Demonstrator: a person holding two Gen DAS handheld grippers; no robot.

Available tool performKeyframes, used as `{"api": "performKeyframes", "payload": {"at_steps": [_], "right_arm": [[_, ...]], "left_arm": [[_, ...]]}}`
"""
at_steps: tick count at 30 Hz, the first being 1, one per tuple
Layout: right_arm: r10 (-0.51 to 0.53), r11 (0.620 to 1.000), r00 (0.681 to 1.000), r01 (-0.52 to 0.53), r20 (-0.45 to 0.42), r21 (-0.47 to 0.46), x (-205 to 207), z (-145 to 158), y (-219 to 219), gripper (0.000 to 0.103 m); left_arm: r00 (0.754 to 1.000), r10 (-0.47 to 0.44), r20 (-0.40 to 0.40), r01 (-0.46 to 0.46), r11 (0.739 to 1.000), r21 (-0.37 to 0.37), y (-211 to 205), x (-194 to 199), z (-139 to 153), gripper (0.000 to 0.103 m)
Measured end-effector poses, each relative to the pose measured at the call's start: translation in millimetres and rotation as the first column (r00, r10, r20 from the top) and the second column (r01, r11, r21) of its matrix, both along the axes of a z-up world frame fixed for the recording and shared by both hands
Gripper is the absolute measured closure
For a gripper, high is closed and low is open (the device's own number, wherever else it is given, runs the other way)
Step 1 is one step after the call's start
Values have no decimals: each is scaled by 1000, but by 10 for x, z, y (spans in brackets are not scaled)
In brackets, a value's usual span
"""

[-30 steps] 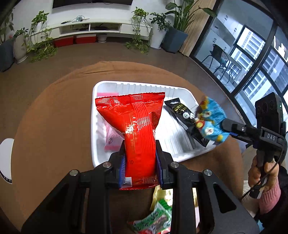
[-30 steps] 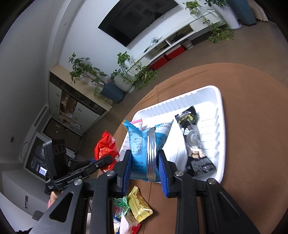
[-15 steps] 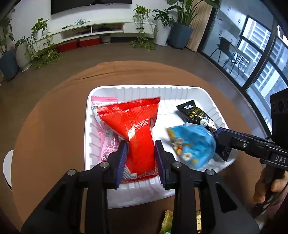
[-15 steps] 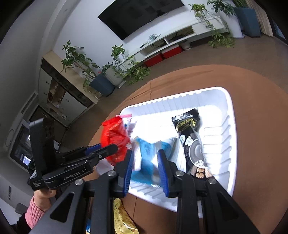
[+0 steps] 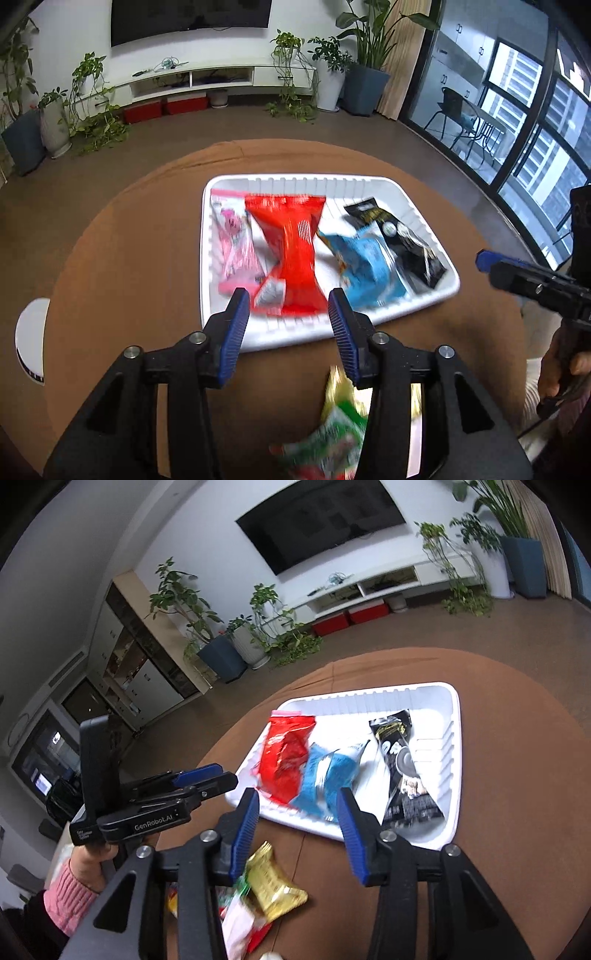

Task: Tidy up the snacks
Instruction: 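Withdraw both tools from the tray back toward the snack pile, then grasp the blue Tipo cake with the left tool while the right tool grasps the white-red bar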

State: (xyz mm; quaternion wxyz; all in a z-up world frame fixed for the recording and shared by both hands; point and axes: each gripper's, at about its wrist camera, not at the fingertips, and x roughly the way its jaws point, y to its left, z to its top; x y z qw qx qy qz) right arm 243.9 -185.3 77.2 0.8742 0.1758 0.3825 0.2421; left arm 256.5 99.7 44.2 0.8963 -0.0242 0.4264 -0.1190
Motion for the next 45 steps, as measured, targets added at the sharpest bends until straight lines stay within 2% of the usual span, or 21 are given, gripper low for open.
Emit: {"api": "performKeyframes", "payload": {"at_steps": [7, 10, 15, 18, 22, 26, 33, 38, 41, 45], "right_arm": [[6, 1000, 998, -5, 56, -20, -563, 240, -6, 50], [12, 999, 998, -9, 54, -47, -792, 221, 16, 48], [28, 991, 1000, -26, 13, -134, -1172, 41, 123, 48], [40, 981, 998, -47, -40, -186, -1369, -155, 200, 48], [71, 969, 993, -92, -99, -228, -1609, -386, 321, 48], [95, 953, 989, -124, -116, -278, -1781, -508, 437, 48], [124, 930, 982, -165, -142, -327, -1800, -630, 637, 48], [132, 910, 976, -188, -170, -370, -1767, -768, 729, 48], [124, 896, 979, -179, -159, -407, -1751, -766, 701, 54], [112, 889, 981, -170, -157, -426, -1708, -766, 625, 61]], "left_arm": [[1000, -21, -5, 21, 1000, -12, -9, -554, 4, 61], [999, -41, -6, 41, 999, -6, -22, -827, 7, 60], [997, -78, -5, 78, 997, 9, -45, -1221, -14, 56], [995, -103, -9, 103, 993, 49, -63, -1439, -72, 56], [992, -124, -17, 125, 989, 84, -85, -1607, -152, 56], [992, -125, -19, 126, 989, 82, -65, -1728, -193, 56], [990, -137, -31, 139, 985, 98, -61, -1786, -278, 56], [983, -182, -38, 185, 972, 146, -104, -1785, -340, 53], [973, -223, -50, 229, 957, 180, -142, -1774, -381, 53], [951, -302, -63, 308, 920, 243, -207, -1750, -418, 53]]}}
